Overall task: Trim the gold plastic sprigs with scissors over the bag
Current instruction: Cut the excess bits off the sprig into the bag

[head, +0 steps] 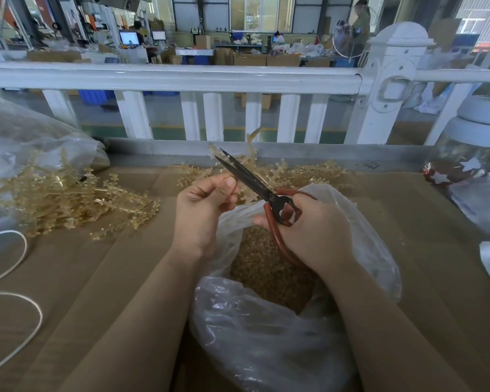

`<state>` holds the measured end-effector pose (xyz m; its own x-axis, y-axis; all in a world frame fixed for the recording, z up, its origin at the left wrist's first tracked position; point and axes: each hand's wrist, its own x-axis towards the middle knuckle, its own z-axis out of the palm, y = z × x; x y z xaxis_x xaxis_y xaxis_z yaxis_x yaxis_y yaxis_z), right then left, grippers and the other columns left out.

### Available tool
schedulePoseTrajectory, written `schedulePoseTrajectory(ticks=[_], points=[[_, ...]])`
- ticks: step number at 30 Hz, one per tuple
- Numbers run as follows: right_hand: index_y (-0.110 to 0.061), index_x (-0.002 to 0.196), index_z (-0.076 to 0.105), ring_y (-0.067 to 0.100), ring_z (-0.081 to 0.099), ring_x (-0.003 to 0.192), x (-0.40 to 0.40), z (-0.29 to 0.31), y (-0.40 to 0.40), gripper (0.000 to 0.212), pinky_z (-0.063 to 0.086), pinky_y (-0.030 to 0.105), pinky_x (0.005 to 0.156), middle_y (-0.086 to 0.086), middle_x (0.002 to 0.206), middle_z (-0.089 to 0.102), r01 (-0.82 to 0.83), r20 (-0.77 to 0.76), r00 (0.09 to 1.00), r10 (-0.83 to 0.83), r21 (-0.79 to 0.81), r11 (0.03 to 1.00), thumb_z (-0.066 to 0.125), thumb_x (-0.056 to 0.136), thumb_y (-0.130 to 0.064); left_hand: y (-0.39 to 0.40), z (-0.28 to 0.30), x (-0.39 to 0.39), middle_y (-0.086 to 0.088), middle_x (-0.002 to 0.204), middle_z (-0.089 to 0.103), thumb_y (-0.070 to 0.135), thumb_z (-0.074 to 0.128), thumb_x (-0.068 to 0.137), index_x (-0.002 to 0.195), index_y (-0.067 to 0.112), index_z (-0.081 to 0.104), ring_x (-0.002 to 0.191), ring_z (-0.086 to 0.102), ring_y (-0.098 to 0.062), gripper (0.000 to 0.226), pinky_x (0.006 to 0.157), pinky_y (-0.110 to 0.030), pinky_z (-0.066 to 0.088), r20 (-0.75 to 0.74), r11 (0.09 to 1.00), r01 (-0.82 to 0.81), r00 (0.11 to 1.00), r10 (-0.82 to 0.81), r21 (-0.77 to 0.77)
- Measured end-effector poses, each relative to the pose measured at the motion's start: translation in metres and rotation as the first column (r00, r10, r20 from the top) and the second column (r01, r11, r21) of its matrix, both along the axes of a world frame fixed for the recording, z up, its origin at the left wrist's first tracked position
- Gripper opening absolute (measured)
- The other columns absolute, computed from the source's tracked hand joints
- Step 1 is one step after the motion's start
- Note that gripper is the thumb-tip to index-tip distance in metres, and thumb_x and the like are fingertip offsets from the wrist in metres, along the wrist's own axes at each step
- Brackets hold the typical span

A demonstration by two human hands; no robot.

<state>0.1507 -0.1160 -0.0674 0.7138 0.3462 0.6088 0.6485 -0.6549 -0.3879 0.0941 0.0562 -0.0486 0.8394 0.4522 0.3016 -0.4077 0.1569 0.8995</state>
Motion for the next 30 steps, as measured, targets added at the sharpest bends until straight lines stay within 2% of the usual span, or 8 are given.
schedulePoseTrajectory(ticks=[5,8,12,15,17,21,27,30], points=[[-0.030,0.109,0.074,-0.001,0.060,0.076,-0.001,0.002,0.000,0.078,0.043,0.010,0.068,-0.016,0.093,0.074,-0.009,-0.028,1.000,0.008,-0.040,0.999,0.041,0.073,-0.092,0.001,-0.001,0.001,-0.004,0.071,0.061,0.003,0.057,0.095,0.083,0.004,0.068,0.065,0.053,-0.013,0.017,0.068,-0.026,0.047,-0.041,0.993,-0.004,0.999,0.000,-0.117],[-0.034,0.100,0.074,-0.005,0.056,0.071,-0.002,0.002,0.001,0.065,0.036,0.004,0.064,-0.022,0.085,0.071,-0.010,-0.091,0.996,0.010,0.001,1.000,0.048,0.073,-0.087,0.004,-0.001,0.002,-0.005,0.074,0.064,0.005,0.058,0.094,0.086,0.003,0.068,0.067,0.056,-0.013,0.013,0.069,-0.025,0.049,-0.026,0.990,0.035,0.999,-0.039,-0.136],[-0.032,0.069,0.065,0.001,0.062,0.065,-0.001,0.006,0.007,0.033,0.051,0.022,0.061,-0.021,0.066,0.066,0.012,-0.339,0.937,0.086,0.276,0.961,0.067,0.080,-0.063,-0.001,-0.004,0.001,-0.008,0.076,0.070,0.013,0.068,0.082,0.089,0.001,0.071,0.068,0.063,-0.013,0.014,0.067,-0.023,0.054,-0.079,0.987,0.149,0.985,-0.154,-0.065],[-0.025,0.072,0.069,0.007,0.066,0.065,-0.002,0.011,0.007,0.022,0.056,0.030,0.065,-0.009,0.067,0.070,0.004,-0.424,0.886,0.188,0.413,0.911,0.075,0.087,-0.040,-0.007,-0.005,0.001,-0.008,0.078,0.074,0.015,0.071,0.076,0.088,0.005,0.076,0.069,0.066,-0.014,0.016,0.067,-0.021,0.055,-0.112,0.968,0.249,0.962,-0.249,-0.020],[-0.020,0.076,0.071,0.010,0.067,0.064,-0.002,0.013,0.005,0.021,0.056,0.029,0.064,-0.002,0.068,0.071,-0.001,-0.446,0.865,0.232,0.460,0.888,0.075,0.089,-0.036,-0.006,-0.004,0.001,-0.007,0.081,0.075,0.016,0.073,0.074,0.085,0.009,0.078,0.070,0.066,-0.013,0.015,0.069,-0.021,0.054,-0.114,0.960,0.278,0.954,-0.278,-0.020],[-0.026,0.069,0.064,-0.004,0.059,0.053,-0.001,0.013,0.001,0.024,0.042,0.009,0.048,-0.020,0.054,0.062,-0.054,-0.413,0.872,0.265,0.456,0.888,0.074,0.090,-0.026,-0.006,-0.004,0.001,-0.005,0.080,0.074,0.015,0.071,0.075,0.085,0.010,0.077,0.070,0.064,-0.011,0.013,0.068,-0.020,0.052,-0.120,0.955,0.298,0.948,-0.296,0.004],[-0.033,0.073,0.064,-0.009,0.063,0.069,-0.001,0.013,0.003,0.020,0.044,0.004,0.056,-0.027,0.067,0.066,-0.038,-0.387,0.892,0.232,0.447,0.894,0.075,0.089,-0.028,-0.009,-0.002,0.002,-0.008,0.080,0.070,0.012,0.070,0.078,0.085,0.006,0.069,0.069,0.063,-0.014,0.009,0.068,-0.023,0.053,-0.078,0.974,0.227,0.971,-0.228,-0.017],[-0.032,0.079,0.067,-0.006,0.063,0.073,0.001,0.013,0.002,0.013,0.047,0.008,0.058,-0.017,0.070,0.069,0.000,-0.403,0.897,0.179,0.406,0.914,0.075,0.089,-0.033,-0.007,-0.001,0.002,-0.008,0.081,0.071,0.018,0.070,0.078,0.088,0.006,0.069,0.071,0.063,-0.014,0.015,0.068,-0.023,0.054,-0.077,0.980,0.196,0.977,-0.198,-0.037]])
